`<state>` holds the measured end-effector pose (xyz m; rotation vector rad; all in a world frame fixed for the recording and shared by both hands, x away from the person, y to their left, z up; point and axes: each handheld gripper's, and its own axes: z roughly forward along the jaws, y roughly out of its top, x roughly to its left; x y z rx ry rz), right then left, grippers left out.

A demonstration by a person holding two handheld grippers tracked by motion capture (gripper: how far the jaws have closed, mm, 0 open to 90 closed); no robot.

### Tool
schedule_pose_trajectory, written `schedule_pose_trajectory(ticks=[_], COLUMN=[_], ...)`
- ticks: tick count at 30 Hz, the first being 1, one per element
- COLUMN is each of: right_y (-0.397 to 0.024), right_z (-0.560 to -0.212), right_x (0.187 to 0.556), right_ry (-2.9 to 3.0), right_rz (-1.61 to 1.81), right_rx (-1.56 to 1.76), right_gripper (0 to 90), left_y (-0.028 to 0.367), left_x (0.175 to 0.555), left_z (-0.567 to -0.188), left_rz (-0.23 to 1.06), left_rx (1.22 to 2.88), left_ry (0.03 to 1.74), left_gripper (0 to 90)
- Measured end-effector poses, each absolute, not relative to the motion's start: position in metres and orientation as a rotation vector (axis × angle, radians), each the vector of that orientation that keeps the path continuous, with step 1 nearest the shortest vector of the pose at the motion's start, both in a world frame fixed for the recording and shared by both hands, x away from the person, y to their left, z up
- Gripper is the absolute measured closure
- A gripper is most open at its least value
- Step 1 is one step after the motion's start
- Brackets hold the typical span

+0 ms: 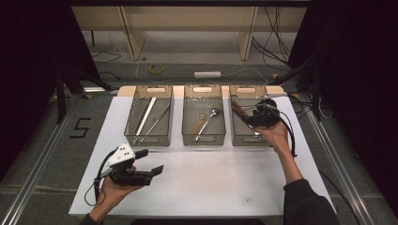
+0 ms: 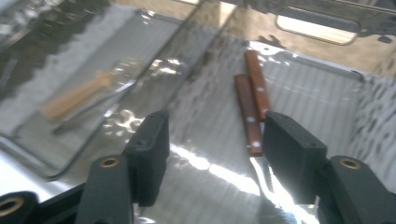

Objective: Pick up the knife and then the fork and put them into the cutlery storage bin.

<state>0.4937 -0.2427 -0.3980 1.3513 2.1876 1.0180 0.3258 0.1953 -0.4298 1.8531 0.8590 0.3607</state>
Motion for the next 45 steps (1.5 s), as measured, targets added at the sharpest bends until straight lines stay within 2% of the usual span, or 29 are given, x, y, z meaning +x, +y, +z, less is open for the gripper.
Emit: schedule_pose_trajectory(ticks=[6, 19, 45], right_y=[-0.234, -0.227, -0.224], right_z=[-0.395, -0.395, -0.411], right_x=[0.466, 0.413, 0.359], right_ry=[2.187, 2.168, 2.164], right_rz=[1.119, 1.299, 1.479], right_rx=[1.286, 1.192, 1.090], right_gripper=[33.7, 30.4, 26.6], left_y=[0.196, 0.196, 0.191], left_x=[0.326, 0.327, 0.328], left_z=[-0.430, -0.431, -0.430], left_rz=[0.359, 0.355, 0.344], left_rx=[1.851, 1.855, 1.867], left_ry=[0.861, 0.865, 0.853], left_gripper=[15.9, 15.9, 15.8])
